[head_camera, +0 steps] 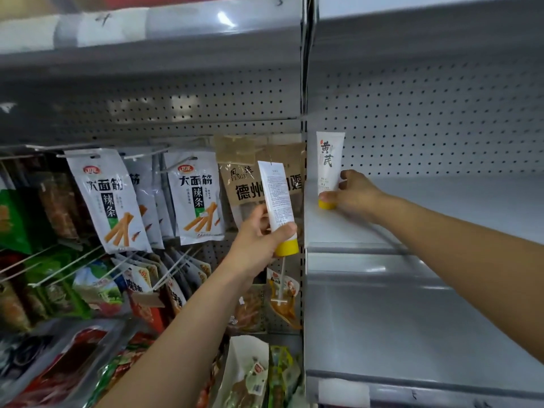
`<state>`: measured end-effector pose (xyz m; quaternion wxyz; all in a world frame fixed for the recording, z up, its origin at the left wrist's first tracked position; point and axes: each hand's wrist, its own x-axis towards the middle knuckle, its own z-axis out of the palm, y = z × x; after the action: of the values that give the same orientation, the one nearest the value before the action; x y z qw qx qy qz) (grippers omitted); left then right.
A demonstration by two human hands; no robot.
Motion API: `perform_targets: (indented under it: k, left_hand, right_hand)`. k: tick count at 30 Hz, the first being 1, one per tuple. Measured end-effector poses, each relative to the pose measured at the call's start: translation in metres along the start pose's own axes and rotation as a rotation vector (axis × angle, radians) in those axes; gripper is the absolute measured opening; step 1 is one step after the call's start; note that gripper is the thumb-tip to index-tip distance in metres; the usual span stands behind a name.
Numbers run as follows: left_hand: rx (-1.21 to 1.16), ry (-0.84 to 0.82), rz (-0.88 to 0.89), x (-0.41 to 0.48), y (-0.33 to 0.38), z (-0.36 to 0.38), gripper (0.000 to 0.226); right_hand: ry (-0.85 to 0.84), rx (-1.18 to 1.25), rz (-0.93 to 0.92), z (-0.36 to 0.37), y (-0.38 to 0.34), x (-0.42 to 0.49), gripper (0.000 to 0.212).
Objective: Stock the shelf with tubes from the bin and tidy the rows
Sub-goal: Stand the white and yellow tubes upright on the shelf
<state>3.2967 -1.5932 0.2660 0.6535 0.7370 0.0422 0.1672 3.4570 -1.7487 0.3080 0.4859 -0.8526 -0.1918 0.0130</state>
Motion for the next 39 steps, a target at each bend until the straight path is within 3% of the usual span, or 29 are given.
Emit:
perform_targets:
  k: [4,6,9,11,18,24,39]
  left_hand:
    - [0.006,-0.03,0.045,-0.017,0.007,-0.001,0.054]
    - [0.004,-0.014,0.09,-0.019,0.011,-0.002,0.051]
    - [-0.014,0.05,0.15,-0.022,0.026,0.001,0.046]
    - [-0.035,0.067,0.168,-0.025,0.035,0.006,0.049]
    - [-0.022,0.006,0.154,-0.034,0.046,0.02,0.043]
    - [0.236,0.086,0.175,-0.04,0.031,0.017,0.037]
    - [0.327,0.099,0.145,-0.047,0.016,0.015,0.031]
  right_hand:
    - [0.15,0.014,-0.184,0.0,-0.013,-0.063,0.057]
    - [0.069,-0.024,-0.287,0.006,-0.024,-0.089,0.047]
    - [-0.115,-0.097,-0.379,0.02,-0.042,-0.116,0.05]
    - [-0.112,-0.022,-0.408,0.027,-0.049,-0.125,0.05]
    - [-0.017,0.05,-0.337,0.022,-0.041,-0.122,0.051]
    - [0.062,0.1,-0.163,-0.002,-0.021,-0.101,0.057]
    - [0.014,-0.053,-0.095,0.003,-0.014,-0.086,0.068]
